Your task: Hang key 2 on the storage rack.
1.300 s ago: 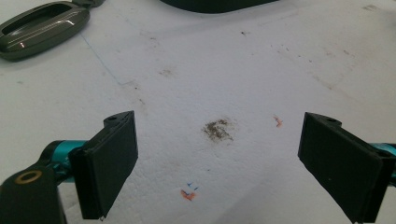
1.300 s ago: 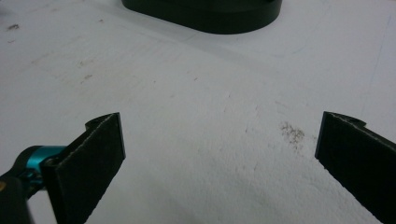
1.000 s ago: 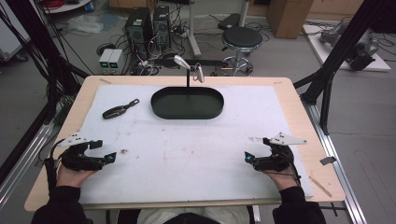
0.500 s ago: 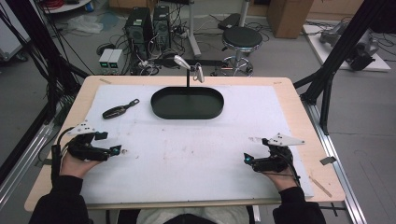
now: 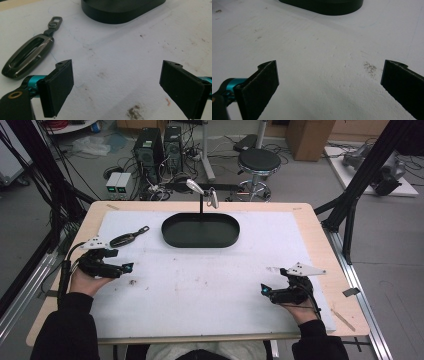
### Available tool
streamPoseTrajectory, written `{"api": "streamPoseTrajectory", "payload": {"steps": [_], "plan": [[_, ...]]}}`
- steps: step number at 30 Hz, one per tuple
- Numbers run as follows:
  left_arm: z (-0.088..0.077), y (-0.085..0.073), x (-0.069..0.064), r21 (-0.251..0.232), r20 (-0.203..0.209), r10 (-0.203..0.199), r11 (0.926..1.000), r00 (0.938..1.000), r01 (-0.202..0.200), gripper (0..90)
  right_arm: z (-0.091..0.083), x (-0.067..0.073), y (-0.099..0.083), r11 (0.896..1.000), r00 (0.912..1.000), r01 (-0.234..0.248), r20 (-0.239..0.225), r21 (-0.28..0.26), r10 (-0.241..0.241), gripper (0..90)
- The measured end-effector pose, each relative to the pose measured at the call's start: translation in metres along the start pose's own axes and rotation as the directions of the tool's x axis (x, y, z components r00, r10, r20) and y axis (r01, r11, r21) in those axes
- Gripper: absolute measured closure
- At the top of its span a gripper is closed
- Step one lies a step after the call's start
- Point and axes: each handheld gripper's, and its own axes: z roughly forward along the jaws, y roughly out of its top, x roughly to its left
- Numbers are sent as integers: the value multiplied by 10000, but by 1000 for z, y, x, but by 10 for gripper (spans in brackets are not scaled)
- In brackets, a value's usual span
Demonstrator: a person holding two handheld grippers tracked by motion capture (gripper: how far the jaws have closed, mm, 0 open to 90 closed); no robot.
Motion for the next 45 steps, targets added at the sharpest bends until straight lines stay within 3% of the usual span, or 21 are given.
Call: {"api": "streamPoseTrajectory", "payload": {"steps": [8,10,15,21,23,27,32,34,40,45], "plan": [[1,12,14,-57,-226,-106,9999,9997,104,125,1,0,-4,10000,10000,-21,-13,42,21,7],[4,14,20,393,-361,147,9991,9992,-133,125,1,0,-3,10000,10000,-63,-23,58,63,8],[10,18,34,263,-263,-151,9995,9995,158,125,1,0,-3,9999,9999,-116,-32,61,117,7],[20,27,41,708,-287,196,9973,9994,-176,125,1,-3,-4,9997,9997,-250,19,32,250,8],[24,29,43,666,-169,155,9977,9997,-144,125,1,-2,-4,9996,9996,-269,-21,37,269,8],[30,32,46,1053,-167,232,9942,9996,-214,125,1,-2,-4,9997,9997,-255,-32,25,255,8],[33,44,52,1152,134,299,9929,9995,-312,125,1,-2,-4,9996,9996,-279,-45,21,279,8],[36,50,55,1345,68,470,9898,9989,-475,125,1,-2,-4,9996,9996,-276,-55,15,276,8],[44,64,66,1657,452,271,9856,9986,-342,125,1,-1,-4,9996,9996,-264,-50,77,264,8],[54,75,74,2101,763,203,9770,9969,-360,128,1,-2,-5,9996,9996,-261,-76,105,262,8]]}}
